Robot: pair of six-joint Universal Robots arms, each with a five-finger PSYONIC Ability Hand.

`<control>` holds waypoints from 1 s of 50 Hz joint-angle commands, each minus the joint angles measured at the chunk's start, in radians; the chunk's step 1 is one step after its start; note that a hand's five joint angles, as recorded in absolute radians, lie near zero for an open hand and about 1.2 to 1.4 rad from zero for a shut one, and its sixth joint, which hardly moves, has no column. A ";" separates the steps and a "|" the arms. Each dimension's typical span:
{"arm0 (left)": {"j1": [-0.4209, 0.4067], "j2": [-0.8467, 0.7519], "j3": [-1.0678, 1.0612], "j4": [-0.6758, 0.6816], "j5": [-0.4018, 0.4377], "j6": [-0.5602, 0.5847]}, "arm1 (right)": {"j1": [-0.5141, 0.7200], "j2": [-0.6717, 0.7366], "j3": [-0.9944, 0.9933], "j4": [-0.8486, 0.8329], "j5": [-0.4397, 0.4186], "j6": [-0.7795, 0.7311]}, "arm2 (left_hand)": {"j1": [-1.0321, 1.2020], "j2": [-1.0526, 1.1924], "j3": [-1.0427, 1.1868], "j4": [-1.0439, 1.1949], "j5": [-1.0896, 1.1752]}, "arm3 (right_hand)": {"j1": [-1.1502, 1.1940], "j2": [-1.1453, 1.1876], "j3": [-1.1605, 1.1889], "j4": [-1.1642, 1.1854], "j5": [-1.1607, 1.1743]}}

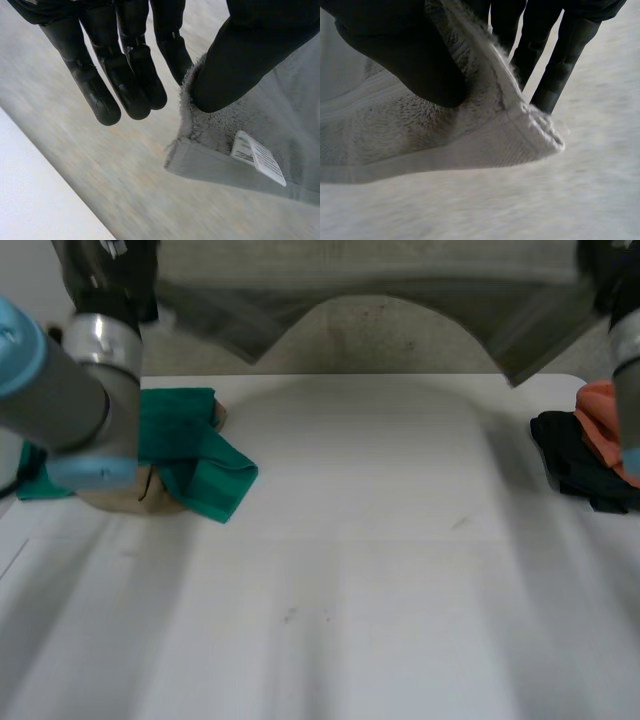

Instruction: Fold the laundry.

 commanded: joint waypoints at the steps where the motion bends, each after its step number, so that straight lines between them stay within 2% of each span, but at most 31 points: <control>1: -0.001 -0.026 -0.241 -0.001 0.009 -0.017 | 0.004 0.147 0.116 0.116 -0.043 -0.005 | 0.245 0.198 0.202 0.195 0.234 | 0.271 0.218 0.206 0.197 0.205; 6: -0.013 -0.087 -0.348 -0.002 0.029 -0.015 | -0.004 0.249 0.143 0.175 -0.039 -0.018 | 0.245 0.198 0.202 0.195 0.234 | 0.271 0.218 0.206 0.197 0.205; 10: -0.008 -0.070 -0.451 -0.022 0.038 -0.009 | -0.007 0.238 0.183 0.260 -0.037 -0.016 | 0.245 0.198 0.202 0.195 0.234 | 0.271 0.218 0.206 0.197 0.205; 13: -0.001 0.035 -0.568 -0.057 0.039 -0.002 | -0.007 0.212 0.227 0.330 -0.037 -0.006 | 0.245 0.198 0.202 0.195 0.234 | 0.271 0.218 0.206 0.197 0.205; 18: 0.007 0.227 -0.741 -0.180 0.041 0.028 | -0.034 0.026 0.377 0.525 -0.028 -0.038 | 0.245 0.198 0.202 0.195 0.234 | 0.271 0.218 0.206 0.197 0.205; 21: 0.008 0.365 -0.838 -0.330 0.041 0.086 | -0.076 -0.067 0.438 0.623 -0.028 -0.059 | 0.245 0.198 0.202 0.195 0.234 | 0.271 0.218 0.206 0.197 0.205; 22: 0.008 0.428 -0.879 -0.429 0.042 0.127 | -0.103 -0.126 0.474 0.690 -0.028 -0.085 | 0.245 0.198 0.202 0.195 0.234 | 0.271 0.218 0.206 0.197 0.205; 25: 0.008 0.499 -0.933 -0.591 0.044 0.195 | -0.140 -0.217 0.523 0.798 -0.029 -0.159 | 0.245 0.198 0.202 0.195 0.234 | 0.271 0.218 0.206 0.197 0.205; 26: 0.010 0.532 -0.956 -0.675 0.045 0.233 | -0.165 -0.263 0.557 0.862 -0.034 -0.226 | 0.245 0.198 0.202 0.195 0.234 | 0.271 0.218 0.206 0.197 0.205; 29: 0.013 0.560 -0.974 -0.760 0.065 0.279 | -0.202 -0.302 0.599 0.925 -0.043 -0.338 | 0.245 0.198 0.202 0.195 0.234 | 0.271 0.218 0.206 0.197 0.205; 31: 0.019 0.562 -0.965 -0.754 0.099 0.298 | -0.222 -0.303 0.606 0.936 -0.052 -0.404 | 0.245 0.198 0.202 0.195 0.234 | 0.271 0.218 0.206 0.197 0.205; 35: 0.039 0.531 -0.909 -0.657 0.137 0.293 | -0.222 -0.282 0.605 0.846 -0.062 -0.378 | 0.245 0.198 0.202 0.195 0.234 | 0.271 0.218 0.206 0.197 0.205; 40: 0.027 0.367 -0.800 -0.473 0.130 0.261 | -0.200 -0.115 0.559 0.664 -0.054 -0.335 | 0.245 0.198 0.202 0.195 0.234 | 0.271 0.218 0.206 0.197 0.205; 44: -0.004 0.244 -0.672 -0.380 0.087 0.224 | -0.148 -0.031 0.472 0.497 0.003 -0.286 | 0.245 0.198 0.202 0.195 0.234 | 0.271 0.218 0.206 0.197 0.205; 50: -0.060 0.030 -0.452 -0.303 -0.013 0.204 | -0.113 0.072 0.378 0.392 0.050 -0.282 | 0.245 0.198 0.202 0.195 0.234 | 0.271 0.218 0.206 0.197 0.205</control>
